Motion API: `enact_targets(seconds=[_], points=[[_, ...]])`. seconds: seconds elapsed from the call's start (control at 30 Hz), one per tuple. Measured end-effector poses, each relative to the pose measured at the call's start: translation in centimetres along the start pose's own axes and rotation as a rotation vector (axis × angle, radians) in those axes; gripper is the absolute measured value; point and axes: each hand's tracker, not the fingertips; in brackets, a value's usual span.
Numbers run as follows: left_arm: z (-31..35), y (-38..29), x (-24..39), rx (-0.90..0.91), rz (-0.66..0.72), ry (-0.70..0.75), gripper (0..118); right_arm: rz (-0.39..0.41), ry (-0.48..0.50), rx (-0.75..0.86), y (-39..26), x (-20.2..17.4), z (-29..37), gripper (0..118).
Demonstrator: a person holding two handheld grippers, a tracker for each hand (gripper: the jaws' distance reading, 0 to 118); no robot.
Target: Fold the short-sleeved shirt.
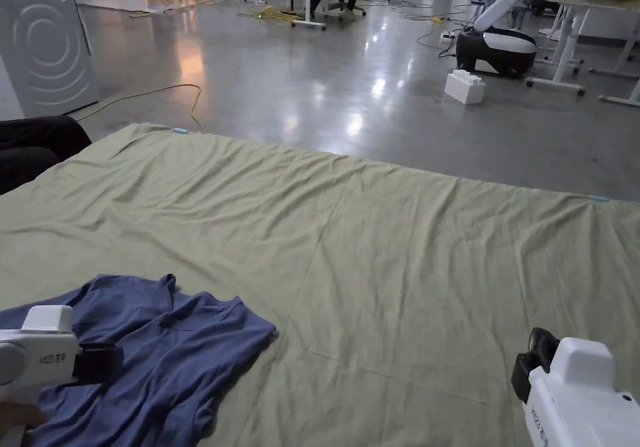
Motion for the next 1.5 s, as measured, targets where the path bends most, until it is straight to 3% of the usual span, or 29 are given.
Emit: enact_targets(seconds=[0.03,0.07,0.13,0.17,0.33,0.4,0.47,0.53,0.57,0.6,0.67,0.87,1.13,1.5], points=[[-0.8,-0.4,-0.5,-0.027,0.014,0.008,79,0.007,0.004,-0.002,-0.2,-0.2,-0.1,2],[-1.6,-0.6,-1.0,-0.028,0.017,-0.003,92,0.011,0.008,-0.006,-0.4,-0.4,-0.2,2],[-2.8,-1.3,-1.5,-0.039,0.025,-0.021,98,0.024,0.014,-0.013,-0.7,-0.8,-0.4,2],[-3.5,-1.7,-1.7,-0.043,0.026,-0.016,109,0.037,0.017,-0.018,-0.9,-0.9,-0.6,2],[-7.3,-2.6,-3.3,-0.173,0.126,-0.005,108,0.064,0.025,-0.04,-1.2,-1.5,-1.1,2],[-7.4,-3.0,-2.9,-0.15,0.084,0.034,96,0.054,0.033,-0.04,-1.0,-1.6,-1.0,2],[-6.9,-3.0,-2.1,-0.138,0.017,0.042,76,0.055,0.037,-0.042,-1.0,-1.6,-1.0,2],[-6.4,-3.0,-1.2,-0.107,-0.053,0.061,74,0.068,0.038,-0.041,-1.1,-1.9,-1.2,2],[-6.3,-3.0,-0.7,-0.085,-0.096,0.085,66,0.071,0.039,-0.044,-1.2,-2.0,-1.3,2],[-6.7,-2.9,-0.2,-0.09,-0.145,0.133,52,0.073,0.042,-0.049,-1.3,-2.1,-1.4,2],[-7.3,-3.3,0.3,-0.109,-0.171,0.143,6,0.074,0.044,-0.058,-1.6,-2.2,-1.5,2],[-7.5,-3.2,-1.1,-0.073,-0.069,0.098,5,0.069,0.05,-0.081,-2.4,-2.3,-1.4,2],[-2.8,-0.7,-2.6,0.142,0.104,0.017,4,0.071,0.052,-0.072,-2.1,-1.5,-0.3,2],[6.1,5.4,2.6,0.423,0.001,-0.057,3,0.046,0.036,-0.027,-0.8,0.4,1.6,2]])
